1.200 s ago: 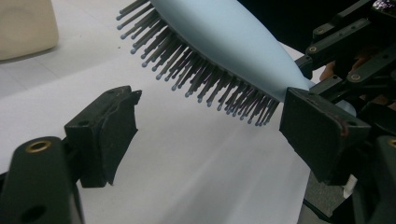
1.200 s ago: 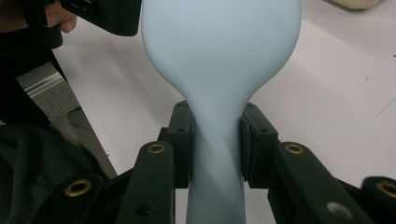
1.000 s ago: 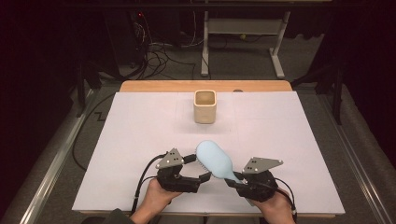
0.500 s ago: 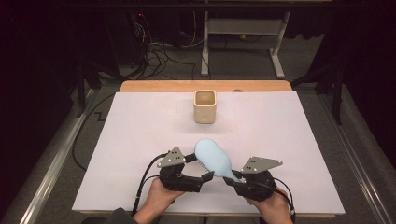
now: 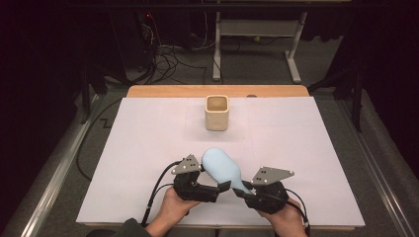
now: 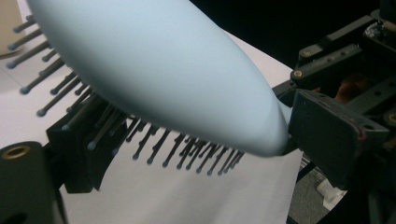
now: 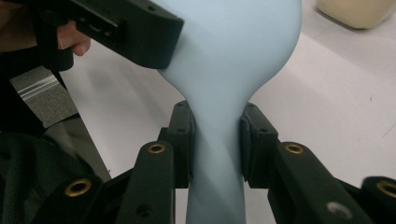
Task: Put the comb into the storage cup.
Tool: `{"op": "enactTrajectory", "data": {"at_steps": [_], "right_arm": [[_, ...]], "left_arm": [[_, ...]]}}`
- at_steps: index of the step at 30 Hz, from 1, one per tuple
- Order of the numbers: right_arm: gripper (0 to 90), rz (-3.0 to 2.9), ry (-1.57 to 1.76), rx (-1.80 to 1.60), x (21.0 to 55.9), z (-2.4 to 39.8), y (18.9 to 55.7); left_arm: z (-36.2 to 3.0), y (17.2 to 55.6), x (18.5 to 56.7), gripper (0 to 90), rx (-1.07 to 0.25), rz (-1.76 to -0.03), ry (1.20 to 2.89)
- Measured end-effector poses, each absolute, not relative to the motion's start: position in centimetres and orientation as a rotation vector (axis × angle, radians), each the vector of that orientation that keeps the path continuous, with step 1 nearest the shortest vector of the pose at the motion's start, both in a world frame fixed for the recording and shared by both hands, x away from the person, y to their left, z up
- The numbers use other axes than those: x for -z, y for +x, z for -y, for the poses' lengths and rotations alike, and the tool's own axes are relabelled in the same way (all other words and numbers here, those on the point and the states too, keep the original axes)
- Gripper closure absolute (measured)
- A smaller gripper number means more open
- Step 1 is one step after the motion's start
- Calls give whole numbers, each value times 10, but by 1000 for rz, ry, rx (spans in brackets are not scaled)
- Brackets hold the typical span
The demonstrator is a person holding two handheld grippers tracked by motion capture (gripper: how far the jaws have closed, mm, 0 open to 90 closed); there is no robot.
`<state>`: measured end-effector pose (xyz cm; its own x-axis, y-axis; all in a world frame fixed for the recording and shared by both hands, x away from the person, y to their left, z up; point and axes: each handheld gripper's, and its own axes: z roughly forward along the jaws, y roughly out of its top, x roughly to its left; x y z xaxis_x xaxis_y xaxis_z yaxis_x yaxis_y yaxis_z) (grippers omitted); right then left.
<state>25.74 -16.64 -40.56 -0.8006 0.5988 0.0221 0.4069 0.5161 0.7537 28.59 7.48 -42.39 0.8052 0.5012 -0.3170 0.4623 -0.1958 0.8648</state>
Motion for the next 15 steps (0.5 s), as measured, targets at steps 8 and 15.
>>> {"op": "enactTrajectory", "data": {"at_steps": [8,15], "right_arm": [[706,-2518,837,-1150,406,162,257],[706,-2518,798,-1128,406,155,254]], "left_arm": [[-71,288,422,161,-33,-747,1812],[-66,287,419,178,-72,-751,1826]]}}
